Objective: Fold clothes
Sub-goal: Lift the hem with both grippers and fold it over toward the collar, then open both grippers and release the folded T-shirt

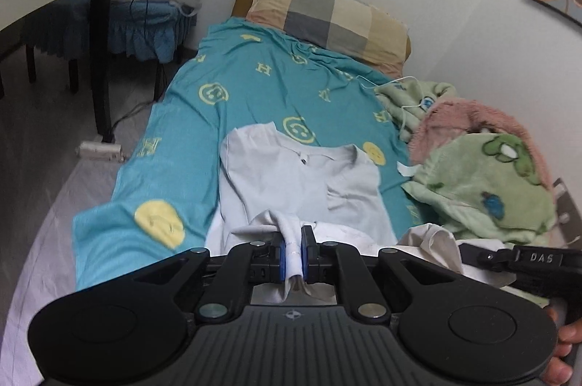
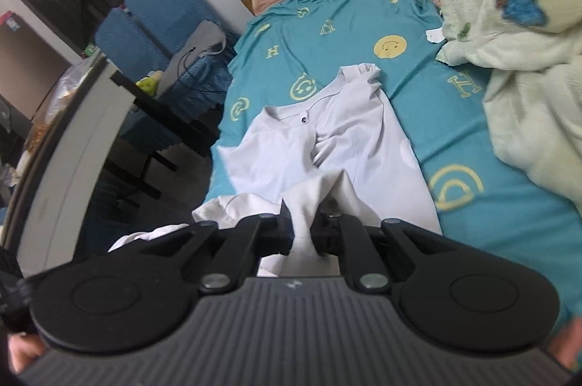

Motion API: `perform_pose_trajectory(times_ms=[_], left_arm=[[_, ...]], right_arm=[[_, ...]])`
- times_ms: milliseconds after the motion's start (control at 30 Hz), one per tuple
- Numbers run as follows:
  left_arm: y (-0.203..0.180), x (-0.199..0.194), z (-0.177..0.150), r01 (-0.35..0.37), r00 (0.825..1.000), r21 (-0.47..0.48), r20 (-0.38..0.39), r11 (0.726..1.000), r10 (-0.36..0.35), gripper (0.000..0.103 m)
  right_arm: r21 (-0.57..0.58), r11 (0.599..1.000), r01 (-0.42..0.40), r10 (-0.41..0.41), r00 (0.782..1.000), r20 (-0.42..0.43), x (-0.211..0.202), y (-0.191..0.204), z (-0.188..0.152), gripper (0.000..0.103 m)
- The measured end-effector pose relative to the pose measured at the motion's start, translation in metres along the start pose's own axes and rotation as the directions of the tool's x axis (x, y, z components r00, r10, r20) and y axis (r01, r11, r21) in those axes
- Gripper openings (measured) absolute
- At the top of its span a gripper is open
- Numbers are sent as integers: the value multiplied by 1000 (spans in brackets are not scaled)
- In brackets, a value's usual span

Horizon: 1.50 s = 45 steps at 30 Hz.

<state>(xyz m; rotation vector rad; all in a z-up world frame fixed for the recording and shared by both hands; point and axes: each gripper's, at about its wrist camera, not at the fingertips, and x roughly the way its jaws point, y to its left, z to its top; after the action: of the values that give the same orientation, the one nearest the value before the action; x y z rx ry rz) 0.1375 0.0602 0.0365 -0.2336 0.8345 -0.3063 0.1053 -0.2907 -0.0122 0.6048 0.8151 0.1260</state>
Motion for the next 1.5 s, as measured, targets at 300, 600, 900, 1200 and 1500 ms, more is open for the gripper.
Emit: perform_pose_trajectory(times_ms=[300,600,900,1200,1500], left_arm=[[23,132,-11,-88,996,60,-7,994,89,9],[27,177,-25,-132,989,131,-46,982,139,14],[7,116,-33,-145,988,130,67,981,137,60],[-21,23,-68,-190,968,209,202,959,148,96],[-25,-19,-117,-223,961,247,218,943,170,103]], right_arm=[[-85,994,71,-73,997,-20,112,-42,6,9],[-104,984,146,-154,985,-72,154,-57,1,9],[-116,986,124,-124,992,1,112,-39,-8,45],[-223,968,110,-73,983,171,21,-8,-40,69],[-278,949,148,-82,968,238,-19,3,-78,82]])
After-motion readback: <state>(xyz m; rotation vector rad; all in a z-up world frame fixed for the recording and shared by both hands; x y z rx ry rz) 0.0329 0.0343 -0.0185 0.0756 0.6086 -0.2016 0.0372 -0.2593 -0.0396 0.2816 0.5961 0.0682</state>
